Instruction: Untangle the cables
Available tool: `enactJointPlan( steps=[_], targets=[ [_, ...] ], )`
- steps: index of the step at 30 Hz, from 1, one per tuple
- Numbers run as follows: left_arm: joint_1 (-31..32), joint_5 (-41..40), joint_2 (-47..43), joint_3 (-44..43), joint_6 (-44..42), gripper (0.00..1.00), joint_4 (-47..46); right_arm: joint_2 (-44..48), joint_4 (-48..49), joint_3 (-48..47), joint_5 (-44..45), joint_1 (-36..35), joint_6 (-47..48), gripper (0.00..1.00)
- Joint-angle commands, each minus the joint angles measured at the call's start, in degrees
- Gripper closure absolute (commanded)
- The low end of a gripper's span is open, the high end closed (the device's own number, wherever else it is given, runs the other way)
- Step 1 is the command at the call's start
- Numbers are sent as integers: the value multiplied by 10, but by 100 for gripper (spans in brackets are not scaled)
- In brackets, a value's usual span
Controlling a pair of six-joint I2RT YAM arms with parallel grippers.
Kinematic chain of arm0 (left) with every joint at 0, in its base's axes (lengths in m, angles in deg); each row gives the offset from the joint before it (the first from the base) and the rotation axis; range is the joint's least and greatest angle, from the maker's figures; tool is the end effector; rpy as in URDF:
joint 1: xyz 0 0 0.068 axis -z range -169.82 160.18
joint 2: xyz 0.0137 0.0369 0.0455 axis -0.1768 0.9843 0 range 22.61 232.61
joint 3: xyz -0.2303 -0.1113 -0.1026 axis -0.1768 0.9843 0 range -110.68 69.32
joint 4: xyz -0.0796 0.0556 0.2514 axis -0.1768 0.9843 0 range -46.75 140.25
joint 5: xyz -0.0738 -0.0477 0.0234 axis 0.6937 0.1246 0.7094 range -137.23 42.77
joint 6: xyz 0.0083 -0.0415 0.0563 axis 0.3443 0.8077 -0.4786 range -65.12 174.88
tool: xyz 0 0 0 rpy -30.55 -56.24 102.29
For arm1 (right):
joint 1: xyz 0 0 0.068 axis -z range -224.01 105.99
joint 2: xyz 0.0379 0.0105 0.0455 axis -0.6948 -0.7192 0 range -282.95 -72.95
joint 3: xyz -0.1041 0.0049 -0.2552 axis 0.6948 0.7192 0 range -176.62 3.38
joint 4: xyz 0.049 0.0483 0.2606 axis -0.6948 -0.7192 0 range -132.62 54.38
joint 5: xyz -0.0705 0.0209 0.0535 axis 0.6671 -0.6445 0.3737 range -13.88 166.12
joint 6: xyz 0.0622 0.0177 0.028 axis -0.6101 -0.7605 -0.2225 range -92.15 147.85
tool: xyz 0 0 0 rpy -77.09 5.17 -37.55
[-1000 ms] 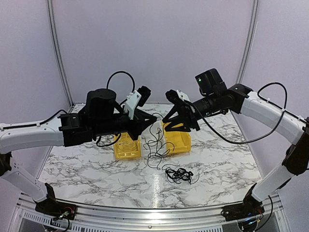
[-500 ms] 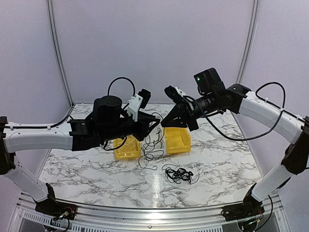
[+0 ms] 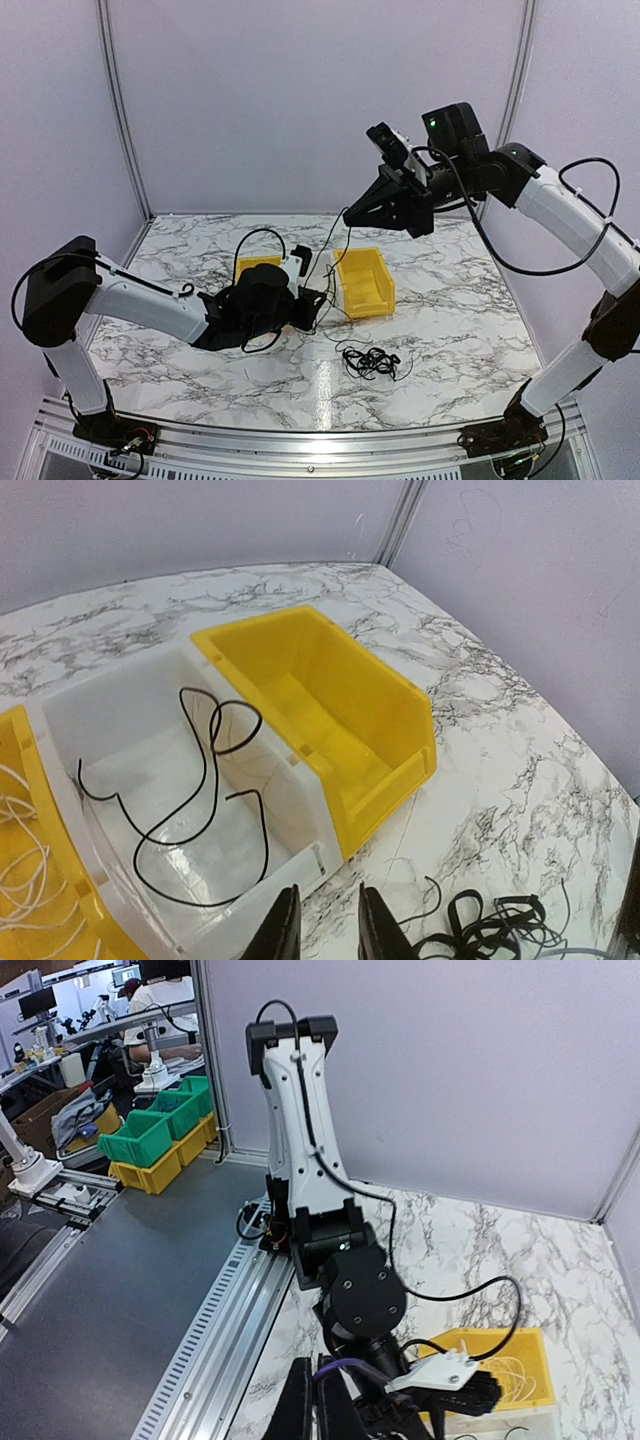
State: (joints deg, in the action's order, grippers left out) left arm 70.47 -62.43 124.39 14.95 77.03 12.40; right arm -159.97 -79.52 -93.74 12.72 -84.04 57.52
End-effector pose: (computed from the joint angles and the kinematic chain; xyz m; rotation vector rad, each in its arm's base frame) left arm 0.2185 -0.3526 0.1918 0.4439 1.8657 -0.7467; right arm 0.2182 0.2505 0.4280 -1.6313 1.2247 1.2850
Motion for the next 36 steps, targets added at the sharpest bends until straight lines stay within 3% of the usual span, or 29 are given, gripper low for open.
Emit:
enactJointPlan(
  steps=[1,17,27,36],
  targets=[
    [16,-24,6,54,60,79,-53,10,-29,-95,-56,37,9,100],
    [66,-87,-20,163,94,77,-57,-2,-28,-218,-118,176,-20,100],
    [79,-116,-45,199,110,66,-56,-11,26,-261,-135,252,-74,100],
    [88,-124,-83,213,101,64,-56,-8,37,-222,-60,259,-43,100]
  ],
)
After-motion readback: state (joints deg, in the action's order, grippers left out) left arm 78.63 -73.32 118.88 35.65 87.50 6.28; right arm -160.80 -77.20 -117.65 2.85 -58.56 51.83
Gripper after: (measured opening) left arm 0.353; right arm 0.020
